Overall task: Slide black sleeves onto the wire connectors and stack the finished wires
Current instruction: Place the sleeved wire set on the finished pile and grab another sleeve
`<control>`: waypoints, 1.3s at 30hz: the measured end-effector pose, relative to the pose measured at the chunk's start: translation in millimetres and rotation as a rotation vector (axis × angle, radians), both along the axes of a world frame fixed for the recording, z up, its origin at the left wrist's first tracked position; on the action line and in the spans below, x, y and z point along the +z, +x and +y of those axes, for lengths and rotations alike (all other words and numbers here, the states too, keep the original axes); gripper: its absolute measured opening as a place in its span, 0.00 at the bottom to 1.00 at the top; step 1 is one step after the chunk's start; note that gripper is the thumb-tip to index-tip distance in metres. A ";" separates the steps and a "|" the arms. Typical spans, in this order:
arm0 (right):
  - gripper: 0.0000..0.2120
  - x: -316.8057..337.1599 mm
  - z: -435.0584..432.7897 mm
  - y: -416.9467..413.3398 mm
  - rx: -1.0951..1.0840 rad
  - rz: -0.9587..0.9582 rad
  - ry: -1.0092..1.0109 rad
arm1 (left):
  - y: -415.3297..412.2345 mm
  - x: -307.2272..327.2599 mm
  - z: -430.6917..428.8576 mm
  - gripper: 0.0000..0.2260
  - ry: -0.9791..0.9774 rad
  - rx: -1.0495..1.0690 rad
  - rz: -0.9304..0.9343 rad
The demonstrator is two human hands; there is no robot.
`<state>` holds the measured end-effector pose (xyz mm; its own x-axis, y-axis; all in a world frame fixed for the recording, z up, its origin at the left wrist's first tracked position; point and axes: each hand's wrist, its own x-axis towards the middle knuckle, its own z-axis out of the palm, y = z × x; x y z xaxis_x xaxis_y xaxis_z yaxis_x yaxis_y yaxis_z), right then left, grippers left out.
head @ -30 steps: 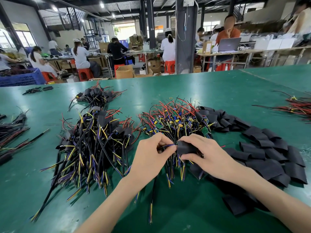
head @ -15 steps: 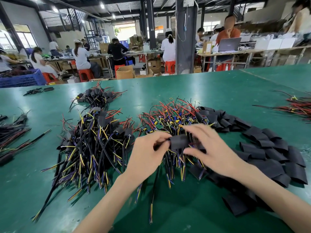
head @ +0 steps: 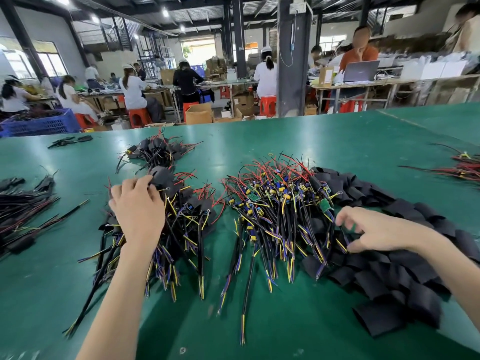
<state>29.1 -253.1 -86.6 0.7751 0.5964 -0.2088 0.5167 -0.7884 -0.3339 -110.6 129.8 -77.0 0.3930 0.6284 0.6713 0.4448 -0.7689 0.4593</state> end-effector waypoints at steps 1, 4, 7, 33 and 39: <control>0.24 0.1 0.5 -0.7 -0.001 0.001 0.002 | -0.2 -1.7 -1.0 0.14 -0.015 0.016 -0.010; 0.26 0.0 -0.7 0.6 -0.017 0.021 0.010 | 2.0 -2.1 -7.0 0.16 0.051 -0.049 -0.062; 0.25 0.8 -5.3 2.7 -0.027 0.047 -0.004 | 6.0 -4.3 -8.7 0.13 0.041 -0.154 0.026; 0.18 -8.2 -4.7 21.8 -0.228 -0.320 0.045 | 36.3 -40.9 -99.7 0.13 -0.477 -0.490 0.345; 0.18 -8.0 1.3 18.0 -0.288 -0.367 0.171 | 41.0 -29.4 -98.4 0.08 -1.378 -0.749 -0.054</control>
<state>47.1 -251.8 -94.6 0.9176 0.3490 0.1904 0.3933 -0.8664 -0.3077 -69.6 31.4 -106.3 0.8798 0.4267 -0.2097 0.1292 0.2100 0.9691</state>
